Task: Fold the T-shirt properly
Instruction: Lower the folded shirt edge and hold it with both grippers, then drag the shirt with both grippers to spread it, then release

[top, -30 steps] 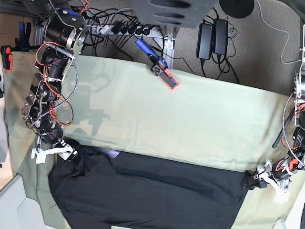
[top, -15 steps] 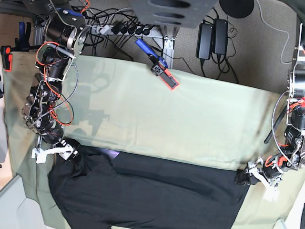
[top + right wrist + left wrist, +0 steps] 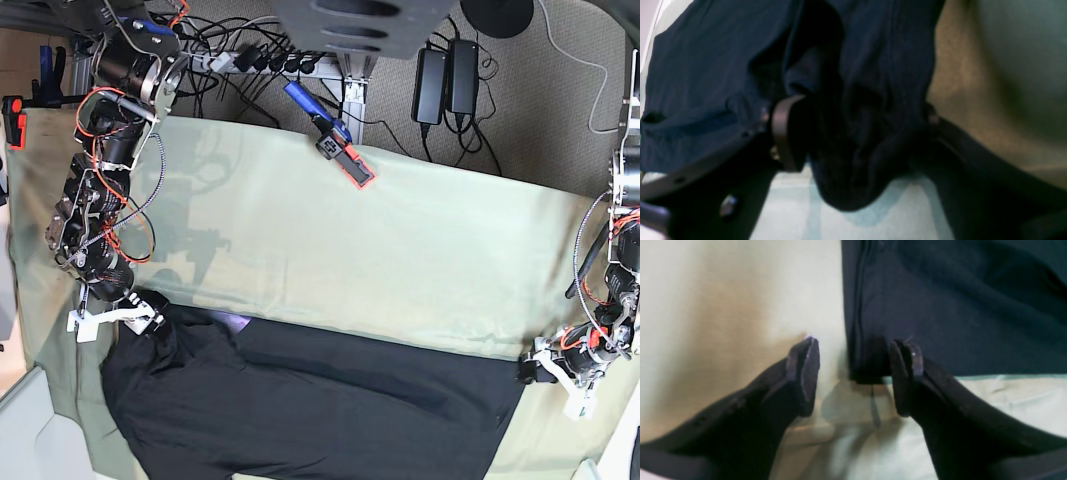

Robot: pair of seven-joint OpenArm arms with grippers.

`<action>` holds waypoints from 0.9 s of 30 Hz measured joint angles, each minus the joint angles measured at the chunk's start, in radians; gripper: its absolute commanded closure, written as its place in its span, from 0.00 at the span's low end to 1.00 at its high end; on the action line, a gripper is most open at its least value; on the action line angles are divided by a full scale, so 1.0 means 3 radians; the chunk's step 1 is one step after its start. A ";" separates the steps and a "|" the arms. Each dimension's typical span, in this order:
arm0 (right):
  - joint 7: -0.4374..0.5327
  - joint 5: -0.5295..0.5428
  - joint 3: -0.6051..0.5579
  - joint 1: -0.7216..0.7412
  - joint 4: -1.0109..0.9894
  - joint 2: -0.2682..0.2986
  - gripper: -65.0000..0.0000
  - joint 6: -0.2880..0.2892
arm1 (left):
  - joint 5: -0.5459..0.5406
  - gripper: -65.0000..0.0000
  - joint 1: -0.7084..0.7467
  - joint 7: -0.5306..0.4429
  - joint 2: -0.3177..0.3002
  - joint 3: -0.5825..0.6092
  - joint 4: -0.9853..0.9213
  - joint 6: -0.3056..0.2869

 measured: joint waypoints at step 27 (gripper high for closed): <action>-0.0014 0.0027 0.0000 0.0000 0.0000 0.0000 1.00 0.0003 | -0.0490 1.00 0.0000 0.0223 0.0217 0.0000 0.0000 -0.0393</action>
